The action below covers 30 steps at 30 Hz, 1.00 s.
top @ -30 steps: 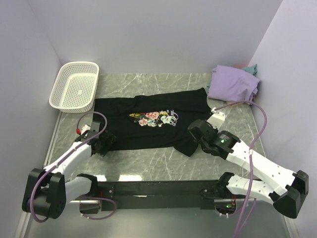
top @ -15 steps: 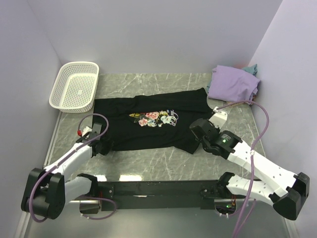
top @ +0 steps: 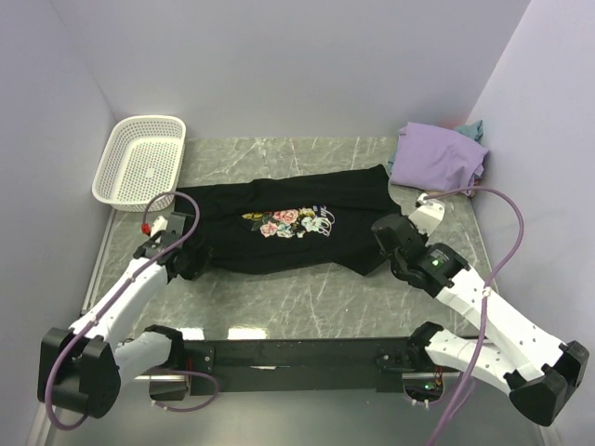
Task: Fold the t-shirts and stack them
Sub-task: Fold the tshirt
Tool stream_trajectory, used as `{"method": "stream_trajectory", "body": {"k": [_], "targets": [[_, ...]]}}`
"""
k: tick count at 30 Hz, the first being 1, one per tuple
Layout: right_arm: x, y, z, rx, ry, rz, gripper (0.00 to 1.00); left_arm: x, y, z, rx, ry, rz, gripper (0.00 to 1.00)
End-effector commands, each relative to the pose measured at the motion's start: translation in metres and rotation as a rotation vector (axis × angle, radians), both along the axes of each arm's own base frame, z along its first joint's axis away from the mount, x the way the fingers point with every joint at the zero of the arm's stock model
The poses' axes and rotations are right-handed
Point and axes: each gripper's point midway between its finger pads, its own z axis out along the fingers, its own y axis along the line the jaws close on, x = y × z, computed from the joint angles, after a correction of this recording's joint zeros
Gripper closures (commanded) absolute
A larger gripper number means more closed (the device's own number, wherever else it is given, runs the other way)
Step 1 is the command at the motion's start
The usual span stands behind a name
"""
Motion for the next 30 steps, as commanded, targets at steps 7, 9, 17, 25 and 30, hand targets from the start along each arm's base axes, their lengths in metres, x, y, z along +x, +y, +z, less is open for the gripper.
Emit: {"method": "stream_trajectory", "body": {"k": [7, 9, 17, 25, 30], "targets": [[0.055, -0.004, 0.037, -0.031, -0.102, -0.013, 0.94, 0.033, -0.002, -0.003, 0.104, 0.068, -0.092, 0.91], [0.067, -0.002, 0.033, -0.051, -0.092, -0.007, 0.94, 0.041, -0.004, -0.004, 0.116, 0.077, -0.101, 0.91], [0.111, -0.004, 0.022, -0.065, -0.060, -0.022, 0.95, 0.089, -0.012, -0.010, 0.169, 0.134, -0.158, 0.91], [0.150, -0.009, 0.012, -0.096, -0.020, -0.024, 0.96, 0.120, 0.008, -0.005, 0.230, 0.157, -0.137, 0.89], [0.175, -0.014, 0.002, -0.113, 0.013, -0.023, 0.97, 0.130, 0.029, -0.012, 0.227, 0.174, -0.112, 0.89]]}}
